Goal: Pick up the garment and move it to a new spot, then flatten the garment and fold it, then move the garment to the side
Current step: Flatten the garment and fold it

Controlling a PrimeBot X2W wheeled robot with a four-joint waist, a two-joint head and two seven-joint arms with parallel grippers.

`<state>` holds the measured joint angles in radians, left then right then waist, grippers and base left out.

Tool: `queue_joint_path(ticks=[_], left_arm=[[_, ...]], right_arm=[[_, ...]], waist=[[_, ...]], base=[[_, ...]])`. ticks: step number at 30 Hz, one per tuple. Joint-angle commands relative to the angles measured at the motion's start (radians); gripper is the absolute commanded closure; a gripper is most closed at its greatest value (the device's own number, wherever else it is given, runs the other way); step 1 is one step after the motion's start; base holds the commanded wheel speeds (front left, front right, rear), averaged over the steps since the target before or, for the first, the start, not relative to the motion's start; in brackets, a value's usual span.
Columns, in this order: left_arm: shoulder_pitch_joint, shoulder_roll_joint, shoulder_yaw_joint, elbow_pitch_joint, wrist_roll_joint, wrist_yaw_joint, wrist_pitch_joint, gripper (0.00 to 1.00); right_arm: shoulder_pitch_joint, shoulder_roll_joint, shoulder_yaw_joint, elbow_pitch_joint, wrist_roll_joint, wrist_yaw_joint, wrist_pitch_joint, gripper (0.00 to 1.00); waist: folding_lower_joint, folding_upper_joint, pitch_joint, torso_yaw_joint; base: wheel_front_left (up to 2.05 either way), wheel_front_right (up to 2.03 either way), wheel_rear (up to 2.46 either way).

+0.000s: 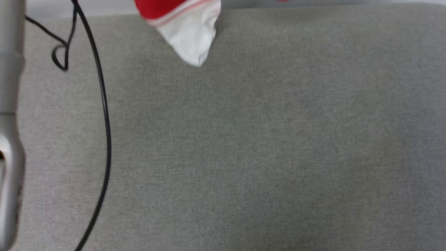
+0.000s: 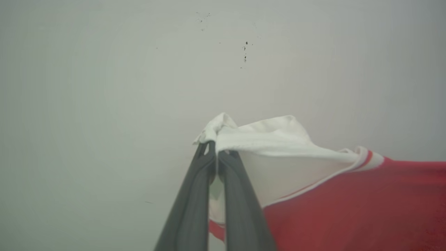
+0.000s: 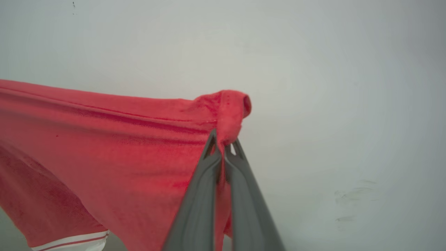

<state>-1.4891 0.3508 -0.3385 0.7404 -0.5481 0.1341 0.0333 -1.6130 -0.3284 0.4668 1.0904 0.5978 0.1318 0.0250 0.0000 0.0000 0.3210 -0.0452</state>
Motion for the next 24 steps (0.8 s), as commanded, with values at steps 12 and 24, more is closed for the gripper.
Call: queue_joint_path(ticks=[12,24], left_arm=[[-0.127,0.028,0.005,0.036,0.004,0.011,0.011,1.0],[0.066,0.0,0.046,0.131,-0.11,-0.084,-0.032,1.0]], right_arm=[[-0.16,0.049,-0.01,0.099,-0.062,-0.002,-0.032,1.0],[0.006,0.054,0.061,0.046,0.017,-0.002,-0.026,1.0]], waist=[[0.0,0.0,0.219,0.008],[0.0,0.0,0.257,0.026]], base=[[0.0,0.0,0.0],[0.0,0.0,0.0]])
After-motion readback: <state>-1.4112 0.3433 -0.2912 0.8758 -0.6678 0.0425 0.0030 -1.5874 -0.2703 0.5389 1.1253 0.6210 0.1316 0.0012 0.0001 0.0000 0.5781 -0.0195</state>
